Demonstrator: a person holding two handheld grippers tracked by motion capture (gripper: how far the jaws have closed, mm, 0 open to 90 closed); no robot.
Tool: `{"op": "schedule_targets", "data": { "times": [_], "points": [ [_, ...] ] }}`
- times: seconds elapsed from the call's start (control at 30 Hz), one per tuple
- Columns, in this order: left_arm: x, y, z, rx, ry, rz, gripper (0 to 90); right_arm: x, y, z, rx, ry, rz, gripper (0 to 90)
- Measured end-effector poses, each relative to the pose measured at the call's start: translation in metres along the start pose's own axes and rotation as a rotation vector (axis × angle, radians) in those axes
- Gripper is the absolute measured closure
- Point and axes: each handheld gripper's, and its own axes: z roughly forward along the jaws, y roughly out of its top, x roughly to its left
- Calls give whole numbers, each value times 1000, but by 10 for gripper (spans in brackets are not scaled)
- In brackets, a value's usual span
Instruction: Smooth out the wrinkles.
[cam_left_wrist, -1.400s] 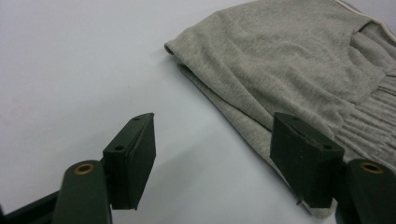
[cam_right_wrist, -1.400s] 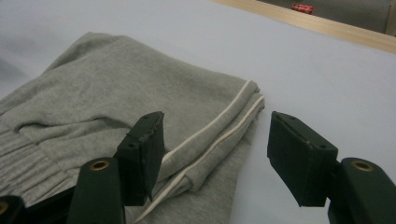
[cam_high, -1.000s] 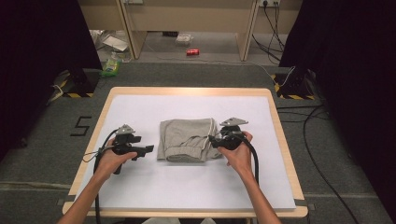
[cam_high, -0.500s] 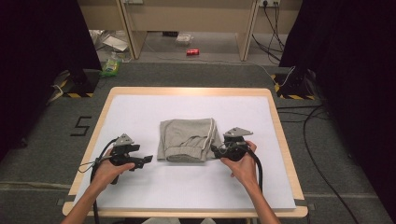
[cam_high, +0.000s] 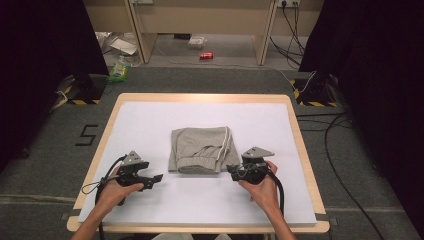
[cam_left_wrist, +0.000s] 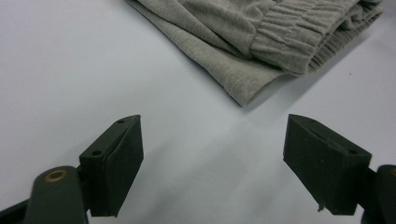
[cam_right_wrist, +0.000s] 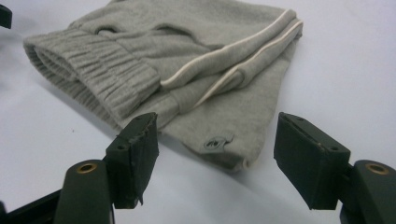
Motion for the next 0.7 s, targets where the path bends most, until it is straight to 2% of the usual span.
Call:
{"op": "schedule_targets", "data": {
  "times": [0.37,0.7],
  "points": [
    [-9,-22,-7,10,-2,5,196,4,-23,-5,29,-7,12,283],
    [-18,-33,-14,12,44,66,192,3,-44,-16,53,-23,18,273]
  ]
}}
